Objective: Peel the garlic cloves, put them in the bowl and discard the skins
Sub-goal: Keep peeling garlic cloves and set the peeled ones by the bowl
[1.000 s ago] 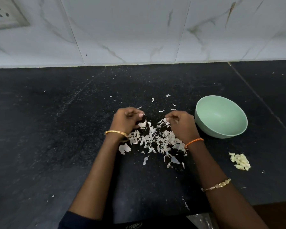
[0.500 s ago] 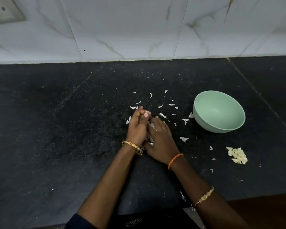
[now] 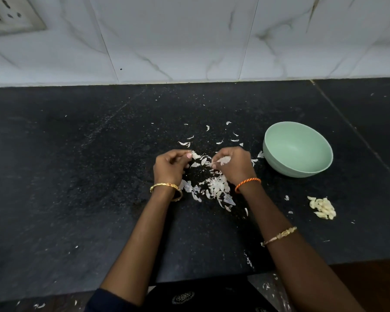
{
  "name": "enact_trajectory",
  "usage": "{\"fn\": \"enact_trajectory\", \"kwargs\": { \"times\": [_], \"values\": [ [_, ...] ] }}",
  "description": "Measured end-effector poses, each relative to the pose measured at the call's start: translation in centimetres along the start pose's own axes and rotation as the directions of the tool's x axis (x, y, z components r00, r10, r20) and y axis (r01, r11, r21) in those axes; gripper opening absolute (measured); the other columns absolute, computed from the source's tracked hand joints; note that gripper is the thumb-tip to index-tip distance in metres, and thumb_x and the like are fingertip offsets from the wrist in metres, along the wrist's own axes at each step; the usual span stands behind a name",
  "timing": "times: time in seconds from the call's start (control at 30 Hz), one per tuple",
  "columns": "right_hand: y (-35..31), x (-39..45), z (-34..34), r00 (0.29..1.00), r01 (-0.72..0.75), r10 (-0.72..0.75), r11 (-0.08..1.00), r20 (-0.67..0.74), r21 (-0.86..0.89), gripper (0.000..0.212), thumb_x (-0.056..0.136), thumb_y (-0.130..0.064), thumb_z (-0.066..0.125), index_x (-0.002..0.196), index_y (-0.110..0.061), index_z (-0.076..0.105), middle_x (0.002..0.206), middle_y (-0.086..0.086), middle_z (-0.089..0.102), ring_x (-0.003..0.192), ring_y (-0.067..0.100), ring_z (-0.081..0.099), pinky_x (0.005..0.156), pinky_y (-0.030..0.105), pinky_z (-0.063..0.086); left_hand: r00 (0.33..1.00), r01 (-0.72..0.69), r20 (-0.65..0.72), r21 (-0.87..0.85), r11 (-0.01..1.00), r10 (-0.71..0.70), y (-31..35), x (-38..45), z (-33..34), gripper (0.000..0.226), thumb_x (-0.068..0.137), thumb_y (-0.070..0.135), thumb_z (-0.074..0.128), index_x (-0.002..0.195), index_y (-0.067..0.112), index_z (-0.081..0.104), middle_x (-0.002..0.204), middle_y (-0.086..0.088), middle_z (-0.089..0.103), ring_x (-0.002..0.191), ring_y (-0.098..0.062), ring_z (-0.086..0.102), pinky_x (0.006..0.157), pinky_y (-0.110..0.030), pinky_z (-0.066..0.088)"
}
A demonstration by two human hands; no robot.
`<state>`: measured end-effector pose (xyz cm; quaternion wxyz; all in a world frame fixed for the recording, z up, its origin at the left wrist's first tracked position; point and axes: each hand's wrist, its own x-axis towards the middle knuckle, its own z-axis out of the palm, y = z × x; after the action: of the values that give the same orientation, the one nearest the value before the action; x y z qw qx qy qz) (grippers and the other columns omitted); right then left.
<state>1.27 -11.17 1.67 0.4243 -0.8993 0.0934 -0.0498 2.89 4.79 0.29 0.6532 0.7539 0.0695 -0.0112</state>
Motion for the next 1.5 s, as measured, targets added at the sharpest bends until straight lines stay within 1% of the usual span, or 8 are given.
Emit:
{"fn": "enact_trajectory", "kwargs": {
  "times": [0.3, 0.53, 0.8, 0.9, 1.03, 1.23, 1.4, 1.5],
  "values": [
    [-0.4, 0.6, -1.9, 0.995, -0.091, 0.089, 0.995, 0.038, 0.039, 0.015, 0.074, -0.004, 0.079, 0.087, -0.012, 0.076, 0.105, 0.004, 0.070, 0.104, 0.008, 0.056, 0.078, 0.011, 0.033, 0.997, -0.018, 0.081, 0.097, 0.995, 0.010, 0.1, -1.4, 3.0, 0.008, 0.082, -0.006, 0.068, 0.088, -0.005, 0.071, 0.067, -0.002, 0.065, 0.051, 0.002, 0.061, 0.056, -0.011, 0.051],
    [-0.9, 0.7, -3.0, 0.993, -0.106, 0.099, 0.987, 0.063, 0.120, 0.014, 0.081, -0.007, 0.075, 0.095, -0.006, 0.073, 0.096, 0.000, 0.064, 0.084, 0.012, 0.057, 0.048, -0.002, 0.035, 0.982, -0.171, 0.135, 0.357, 0.918, 0.131, 1.5, -1.0, 3.1, 0.011, 0.070, 0.008, 0.082, 0.078, 0.008, 0.074, 0.058, 0.008, 0.061, 0.055, -0.003, 0.054, 0.058, -0.010, 0.045],
    [1.3, -4.2, -0.8, 0.947, 0.019, 0.042, 0.983, 0.318, -0.185, 0.059, 0.093, -0.015, 0.061, 0.146, -0.009, 0.036, 0.157, 0.010, 0.022, 0.146, 0.023, 0.016, 0.114, 0.023, 0.014, 0.970, -0.175, 0.235, 0.474, 0.863, 0.068, 1.8, -1.4, 3.2, 0.020, 0.083, -0.008, 0.061, 0.093, 0.003, 0.075, 0.093, -0.012, 0.072, 0.088, -0.020, 0.068, 0.084, -0.028, 0.053],
    [2.0, -5.3, 1.9, 0.985, 0.106, -0.081, 0.981, 0.154, -0.162, 0.051, 0.086, 0.017, 0.046, 0.134, -0.001, 0.052, 0.152, 0.014, 0.034, 0.145, 0.023, 0.024, 0.108, 0.008, 0.011, 0.975, -0.190, 0.194, 0.464, 0.865, 0.110, 1.5, -1.4, 3.2, 0.018, 0.077, -0.002, 0.070, 0.083, 0.014, 0.076, 0.078, -0.004, 0.073, 0.075, -0.016, 0.069, 0.077, -0.034, 0.057],
    [1.3, -3.6, 0.9, 0.992, 0.044, -0.046, 0.999, -0.114, -0.014, 0.025, 0.085, 0.013, 0.055, 0.095, 0.001, 0.074, 0.108, 0.016, 0.070, 0.102, 0.024, 0.066, 0.086, 0.007, 0.040, 0.987, -0.161, 0.097, 0.448, 0.879, 0.131, 1.3, -1.4, 2.9, 0.012, 0.079, 0.005, 0.073, 0.081, 0.017, 0.073, 0.072, 0.003, 0.071, 0.071, -0.009, 0.067, 0.074, -0.031, 0.056],
    [0.2, -2.1, -4.4, 0.974, -0.041, 0.023, 0.996, 0.225, 0.074, 0.026, 0.078, -0.005, 0.074, 0.094, -0.025, 0.073, 0.118, -0.002, 0.066, 0.109, 0.007, 0.059, 0.091, 0.017, 0.044, 0.986, -0.169, 0.095, 0.551, 0.817, 0.139, 1.5, -1.5, 1.8, 0.013, 0.083, 0.008, 0.068, 0.094, 0.013, 0.073, 0.088, -0.004, 0.070, 0.080, -0.016, 0.062, 0.072, -0.024, 0.045],
    [1.5, -5.7, -6.6, 0.869, -0.236, 0.357, 0.908, 0.342, -0.347, 0.093, 0.065, -0.032, 0.088, 0.141, -0.015, 0.037, 0.138, 0.013, 0.041, 0.094, 0.024, 0.063, 0.083, 0.031, 0.050, 0.971, -0.018, 0.182, 0.700, 0.714, -0.153, 2.0, -2.7, 0.1, 0.083, 0.060, 0.044, 0.086, 0.131, 0.017, 0.052, 0.130, -0.014, 0.042, 0.121, -0.031, 0.046, 0.103, -0.041, 0.042],
    [1.7, -7.3, -4.6, 0.861, -0.272, 0.370, 0.915, 0.349, -0.299, 0.097, 0.068, -0.019, 0.086, 0.145, -0.016, 0.027, 0.141, 0.017, 0.031, 0.077, 0.025, 0.066, 0.068, 0.032, 0.056, 0.931, 0.011, 0.237, 0.743, 0.669, -0.279, 2.3, -3.8, 0.4, 0.107, 0.053, 0.034, 0.091, 0.142, 0.017, 0.034, 0.141, -0.013, 0.026, 0.127, -0.035, 0.042, 0.107, -0.043, 0.038]
  ]
}}
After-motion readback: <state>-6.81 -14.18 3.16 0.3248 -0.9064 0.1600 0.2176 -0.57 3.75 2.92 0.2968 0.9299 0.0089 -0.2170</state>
